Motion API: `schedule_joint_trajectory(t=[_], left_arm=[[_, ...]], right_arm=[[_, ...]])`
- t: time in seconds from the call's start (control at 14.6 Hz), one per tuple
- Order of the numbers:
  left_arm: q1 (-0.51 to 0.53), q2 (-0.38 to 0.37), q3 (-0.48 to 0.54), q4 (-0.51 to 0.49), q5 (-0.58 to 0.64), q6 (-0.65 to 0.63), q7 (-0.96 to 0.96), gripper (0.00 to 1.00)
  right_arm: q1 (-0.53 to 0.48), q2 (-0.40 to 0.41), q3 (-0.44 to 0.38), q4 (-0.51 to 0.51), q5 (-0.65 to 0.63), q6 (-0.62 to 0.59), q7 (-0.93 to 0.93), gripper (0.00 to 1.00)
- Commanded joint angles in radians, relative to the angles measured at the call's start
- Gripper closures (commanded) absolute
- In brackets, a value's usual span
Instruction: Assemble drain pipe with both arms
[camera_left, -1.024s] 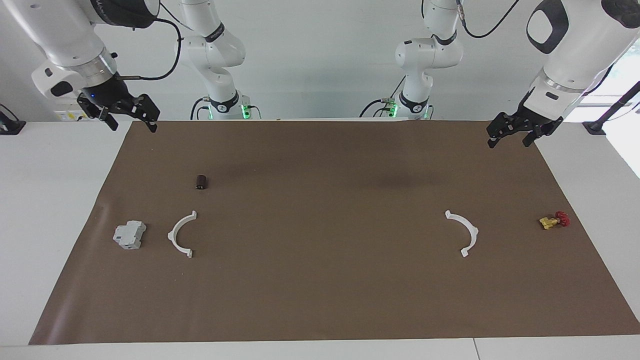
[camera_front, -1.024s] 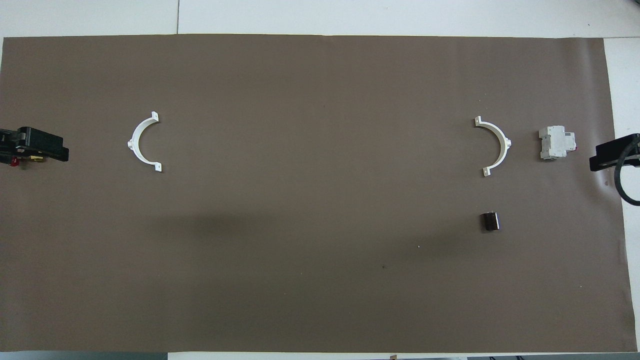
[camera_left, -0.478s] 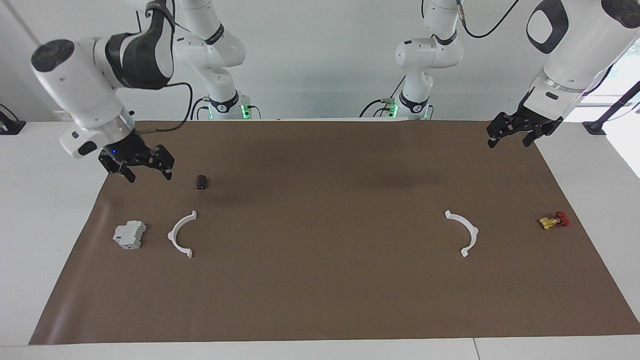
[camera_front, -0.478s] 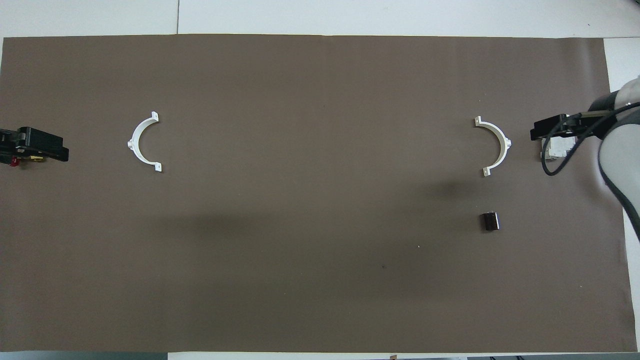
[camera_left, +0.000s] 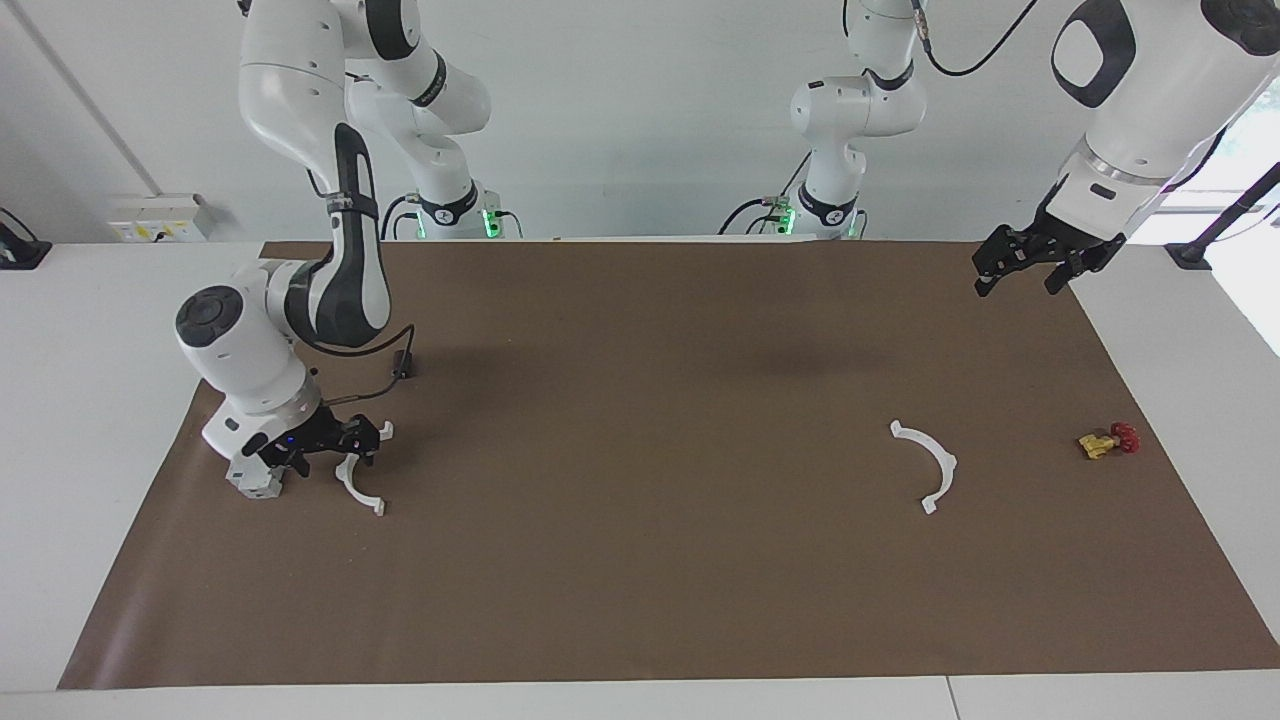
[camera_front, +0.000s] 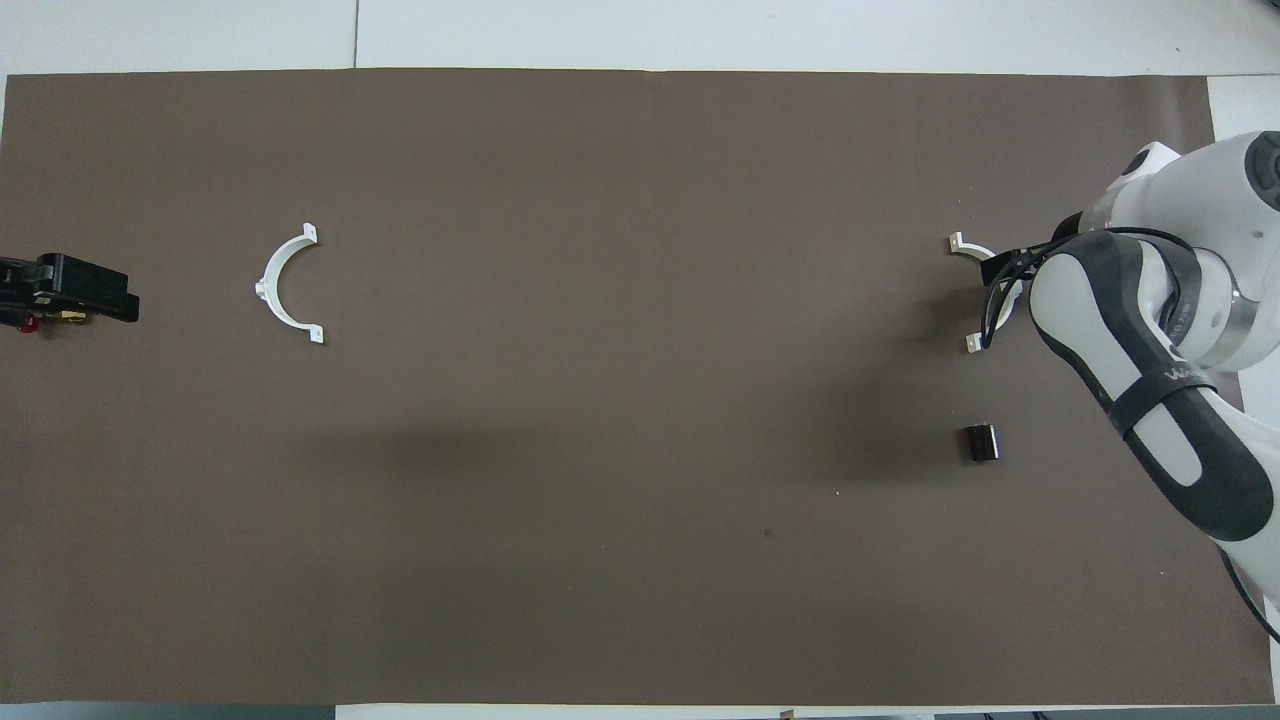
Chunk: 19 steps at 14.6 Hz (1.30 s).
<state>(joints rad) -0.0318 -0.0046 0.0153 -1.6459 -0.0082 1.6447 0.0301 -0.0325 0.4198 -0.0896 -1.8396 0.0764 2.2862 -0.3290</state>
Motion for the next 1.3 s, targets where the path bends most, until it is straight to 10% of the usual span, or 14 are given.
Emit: schedule_joint_trajectory(t=[0.0,0.41,0.61,0.96,1.23], left_arm=[[0.009,-0.043,0.000,-0.123,-0.001,0.145,0.019,0.00],[0.012,0.092,-0.001,-0.184,-0.001,0.395,0.025,0.00],[0.013,0.178,0.000,-0.199,-0.003,0.506,0.027,0.00],[0.026,0.305,-0.002,-0.250,-0.001,0.722,0.028,0.04],[0.026,0.385,-0.002,-0.255,-0.001,0.791,0.027,0.07]], right_arm=[[-0.006,-0.016,0.005,-0.018,0.028,0.025,-0.044,0.20],[-0.001,-0.029,0.005,-0.110,0.028,0.110,-0.045,0.53],[0.005,-0.027,0.008,-0.077,0.026,0.058,-0.041,1.00],[0.046,-0.004,0.027,0.132,0.025,-0.172,0.049,1.00],[0.325,0.045,0.041,0.306,0.025,-0.304,0.464,1.00]])
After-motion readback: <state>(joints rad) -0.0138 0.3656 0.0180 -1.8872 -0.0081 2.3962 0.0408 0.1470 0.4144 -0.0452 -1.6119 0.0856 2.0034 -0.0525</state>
